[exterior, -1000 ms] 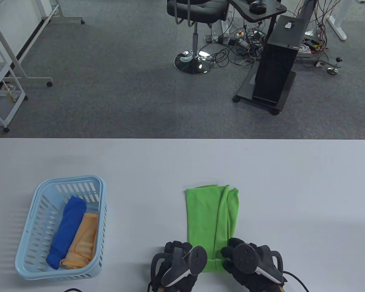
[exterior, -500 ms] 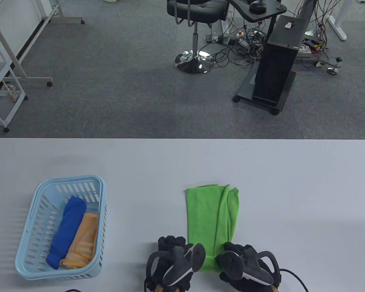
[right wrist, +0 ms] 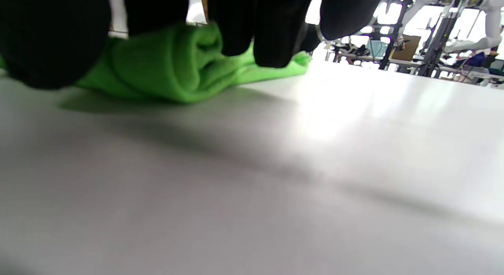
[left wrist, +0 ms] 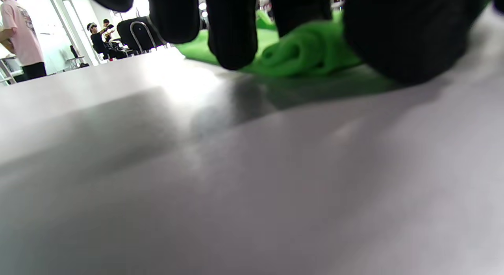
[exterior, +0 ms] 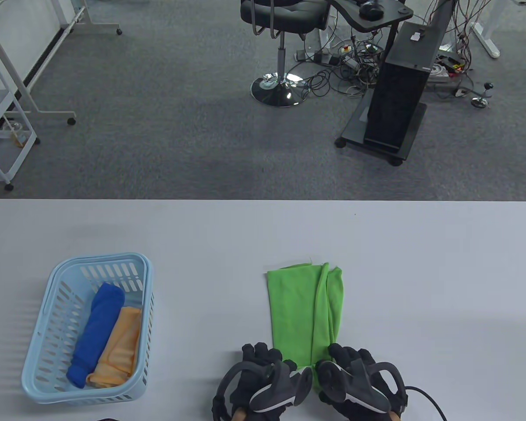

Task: Roll rectangular towel into towel roll

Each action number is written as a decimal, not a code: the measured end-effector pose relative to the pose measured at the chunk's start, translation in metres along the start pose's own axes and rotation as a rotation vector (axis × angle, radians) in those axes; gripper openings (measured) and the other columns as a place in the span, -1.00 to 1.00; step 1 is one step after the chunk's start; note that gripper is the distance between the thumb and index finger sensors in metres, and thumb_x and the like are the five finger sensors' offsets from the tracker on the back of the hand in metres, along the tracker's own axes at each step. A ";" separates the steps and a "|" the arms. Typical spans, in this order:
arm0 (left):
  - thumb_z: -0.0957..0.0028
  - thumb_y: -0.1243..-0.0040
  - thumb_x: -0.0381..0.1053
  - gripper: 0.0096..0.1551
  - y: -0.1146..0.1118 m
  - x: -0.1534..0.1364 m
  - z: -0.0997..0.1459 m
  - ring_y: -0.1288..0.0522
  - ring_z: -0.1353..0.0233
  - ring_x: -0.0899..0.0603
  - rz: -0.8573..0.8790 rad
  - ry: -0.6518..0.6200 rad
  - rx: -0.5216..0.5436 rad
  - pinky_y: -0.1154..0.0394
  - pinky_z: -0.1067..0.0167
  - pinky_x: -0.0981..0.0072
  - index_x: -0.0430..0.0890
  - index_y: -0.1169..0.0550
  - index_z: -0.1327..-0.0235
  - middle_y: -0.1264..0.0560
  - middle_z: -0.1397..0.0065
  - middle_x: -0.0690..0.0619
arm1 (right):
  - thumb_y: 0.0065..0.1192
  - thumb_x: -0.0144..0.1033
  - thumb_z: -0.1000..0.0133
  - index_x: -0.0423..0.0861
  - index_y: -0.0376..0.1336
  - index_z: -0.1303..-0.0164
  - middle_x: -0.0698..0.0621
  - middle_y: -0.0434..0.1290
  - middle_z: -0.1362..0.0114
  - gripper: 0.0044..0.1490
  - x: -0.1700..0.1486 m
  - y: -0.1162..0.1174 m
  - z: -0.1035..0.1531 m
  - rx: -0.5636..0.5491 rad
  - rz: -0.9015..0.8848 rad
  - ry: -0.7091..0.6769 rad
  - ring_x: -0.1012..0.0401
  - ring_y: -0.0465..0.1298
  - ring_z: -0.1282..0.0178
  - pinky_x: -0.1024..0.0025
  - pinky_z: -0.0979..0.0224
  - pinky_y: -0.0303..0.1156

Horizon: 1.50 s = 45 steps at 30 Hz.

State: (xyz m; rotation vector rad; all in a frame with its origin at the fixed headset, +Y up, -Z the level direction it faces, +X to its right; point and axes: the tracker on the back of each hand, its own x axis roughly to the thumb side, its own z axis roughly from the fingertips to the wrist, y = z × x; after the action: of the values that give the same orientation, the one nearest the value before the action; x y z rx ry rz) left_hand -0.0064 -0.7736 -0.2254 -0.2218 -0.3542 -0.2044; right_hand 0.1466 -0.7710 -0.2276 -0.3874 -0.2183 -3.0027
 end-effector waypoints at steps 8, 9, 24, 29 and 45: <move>0.20 -0.25 0.16 -0.46 0.003 -0.002 0.002 -0.39 -0.46 -0.29 0.106 0.026 0.071 -0.22 -0.37 -0.36 0.14 -0.64 -0.09 -0.57 -0.34 -0.05 | 0.31 -0.08 0.29 0.13 0.30 -0.14 -0.05 0.23 -0.47 -0.29 0.000 0.000 -0.004 -0.029 -0.015 0.034 0.01 0.38 -0.45 -0.16 -0.49 0.20; 0.19 -0.23 0.16 -0.47 0.004 -0.004 0.003 -0.38 -0.47 -0.30 0.121 0.027 0.065 -0.21 -0.37 -0.36 0.14 -0.65 -0.08 -0.57 -0.35 -0.05 | 0.30 -0.08 0.29 0.13 0.31 -0.14 -0.04 0.23 -0.47 -0.30 -0.002 0.000 -0.003 -0.025 -0.042 0.022 0.02 0.38 -0.45 -0.17 -0.50 0.20; 0.18 -0.21 0.25 -0.50 0.005 -0.004 0.005 -0.11 -0.58 -0.36 0.099 -0.034 0.022 -0.05 -0.42 -0.39 0.07 -0.72 0.08 -0.28 -0.59 -0.11 | 0.29 -0.06 0.28 0.15 0.20 -0.23 -0.04 0.08 -0.51 -0.21 -0.012 -0.010 0.004 -0.016 -0.149 -0.052 -0.02 0.14 -0.58 -0.21 -0.56 0.01; 0.19 -0.31 0.10 -0.49 0.008 0.003 0.004 -0.06 -0.58 -0.34 0.065 -0.078 0.109 -0.01 -0.43 -0.38 0.25 -0.46 -0.08 -0.06 -0.62 -0.12 | 0.34 -0.20 0.28 0.15 0.29 0.01 0.01 0.13 -0.47 -0.41 0.005 -0.011 0.003 -0.114 -0.047 -0.098 0.01 0.20 -0.55 -0.18 -0.55 0.06; 0.36 -0.34 0.33 -0.15 0.003 0.005 0.005 -0.09 -0.58 -0.41 0.079 -0.097 -0.061 -0.04 -0.40 -0.43 0.07 -0.49 -0.27 -0.18 -0.62 -0.18 | 0.38 0.06 0.36 0.08 0.21 -0.35 -0.10 0.07 -0.55 -0.02 -0.012 0.002 0.000 0.168 -0.073 -0.038 -0.08 0.13 -0.59 -0.23 -0.55 0.06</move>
State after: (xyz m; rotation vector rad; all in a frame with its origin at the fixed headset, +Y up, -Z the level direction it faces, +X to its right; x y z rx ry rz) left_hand -0.0030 -0.7707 -0.2197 -0.3062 -0.4352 -0.1271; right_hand 0.1584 -0.7720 -0.2308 -0.4286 -0.4944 -3.0193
